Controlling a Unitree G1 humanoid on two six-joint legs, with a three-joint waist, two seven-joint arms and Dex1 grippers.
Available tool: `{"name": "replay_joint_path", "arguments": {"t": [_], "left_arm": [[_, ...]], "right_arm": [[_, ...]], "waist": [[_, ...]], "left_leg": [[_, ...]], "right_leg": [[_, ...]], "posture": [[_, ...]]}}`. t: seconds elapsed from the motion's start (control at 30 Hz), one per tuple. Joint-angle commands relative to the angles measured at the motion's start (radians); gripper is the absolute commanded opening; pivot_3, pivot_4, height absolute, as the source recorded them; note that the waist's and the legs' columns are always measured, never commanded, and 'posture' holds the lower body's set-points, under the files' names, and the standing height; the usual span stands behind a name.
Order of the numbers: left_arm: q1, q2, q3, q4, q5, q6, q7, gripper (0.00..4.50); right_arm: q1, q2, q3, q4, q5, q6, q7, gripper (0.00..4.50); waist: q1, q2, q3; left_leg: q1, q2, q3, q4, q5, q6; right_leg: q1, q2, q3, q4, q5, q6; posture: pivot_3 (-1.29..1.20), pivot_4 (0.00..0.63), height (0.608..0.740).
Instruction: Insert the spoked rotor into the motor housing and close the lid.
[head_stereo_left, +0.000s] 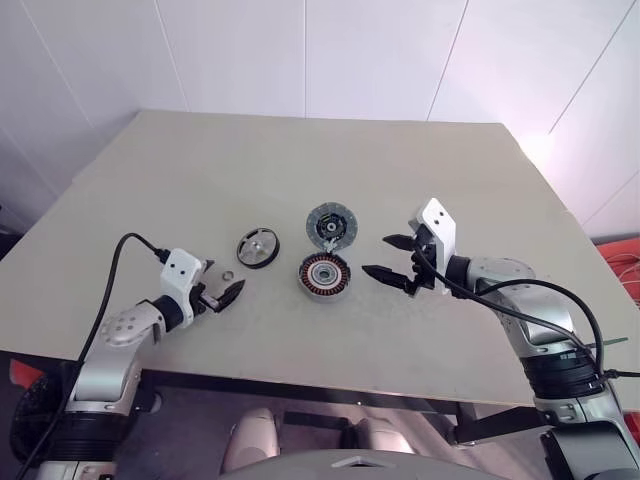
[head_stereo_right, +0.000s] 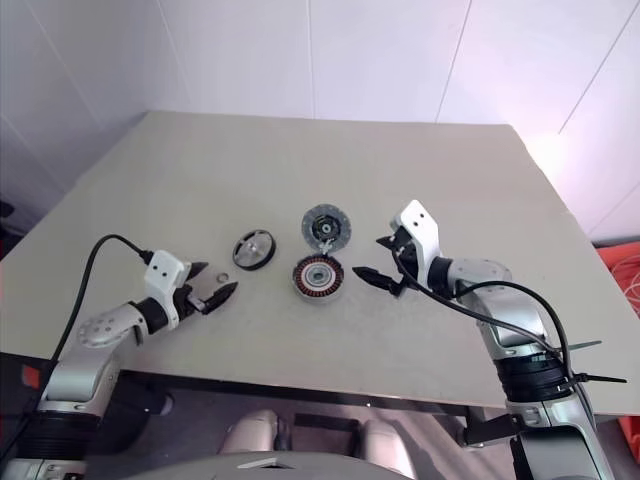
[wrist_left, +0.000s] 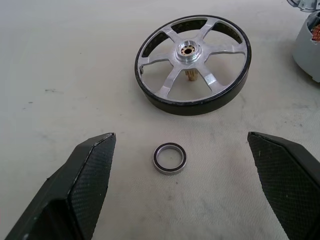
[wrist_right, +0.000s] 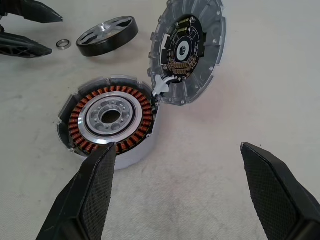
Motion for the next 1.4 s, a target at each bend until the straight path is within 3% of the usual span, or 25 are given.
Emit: {"name": "replay_joint_path", "arguments": {"t": [0.03, 0.57, 0.67, 1.0, 1.1, 1.2, 1.4], "left_arm": [[-0.012, -0.005, 0.003, -0.018, -0.009, -0.013, 0.002, 4.48], [-0.025, -0.028, -0.005, 0.069, 0.032, -0.049, 0.027, 4.48], [-0.024, -0.024, -0.006, 0.077, 0.041, -0.052, 0.030, 3.69], [-0.025, -0.019, -0.008, 0.062, 0.042, -0.033, 0.028, 3.69], [-0.026, -0.019, -0.008, 0.058, 0.042, -0.027, 0.028, 3.15], [-0.022, -0.014, -0.012, 0.056, 0.049, -0.016, 0.031, 2.29], [-0.020, -0.014, -0.008, 0.053, 0.053, -0.010, 0.036, 2.29]], "right_arm": [[-0.020, 0.005, -0.005, -0.022, 0.002, -0.021, -0.008, 4.50], [-0.021, 0.014, -0.007, -0.012, -0.006, -0.040, -0.038, 4.50], [-0.025, 0.017, -0.008, -0.011, -0.006, -0.039, -0.042, 4.50], [-0.026, 0.021, -0.012, -0.001, -0.009, -0.052, -0.048, 4.50], [-0.023, 0.021, -0.012, -0.002, -0.009, -0.055, -0.050, 4.50], [-0.022, 0.022, -0.013, -0.005, -0.008, -0.057, -0.052, 4.50], [-0.034, 0.024, -0.013, -0.003, -0.007, -0.055, -0.060, 4.50]], "waist": [[0.000, 0.000, 0.000], [0.000, 0.000, 0.000], [0.000, 0.000, 0.000], [0.000, 0.000, 0.000], [0.000, 0.000, 0.000], [0.000, 0.000, 0.000], [-0.001, 0.000, 0.000]], "left_leg": [[0.000, 0.000, 0.000, 0.000, 0.000, 0.000], [0.000, 0.000, -0.001, -0.001, 0.000, 0.000], [0.000, 0.000, -0.001, -0.001, 0.000, 0.000], [0.000, 0.000, -0.001, -0.001, 0.000, 0.000], [0.000, 0.000, -0.001, -0.001, 0.000, 0.000], [0.000, 0.000, -0.001, -0.001, 0.000, 0.000], [0.000, 0.000, -0.001, -0.001, 0.000, 0.000]], "right_leg": [[0.000, 0.000, 0.000, 0.000, 0.000, 0.000], [0.001, 0.000, -0.001, -0.001, 0.000, 0.000], [0.001, 0.000, -0.001, -0.001, 0.000, 0.000], [0.001, 0.000, -0.001, -0.001, 0.000, 0.000], [0.001, 0.000, -0.001, -0.001, 0.000, 0.000], [0.001, 0.000, -0.001, -0.001, 0.000, 0.000], [0.001, 0.000, -0.001, -0.001, 0.000, 0.000]], "posture": [[0.00, 0.000, 0.740], [0.00, 0.000, 0.740], [0.00, 0.000, 0.740], [0.00, 0.000, 0.740], [0.00, 0.000, 0.740], [0.00, 0.000, 0.740], [0.00, 0.000, 0.740]]}}
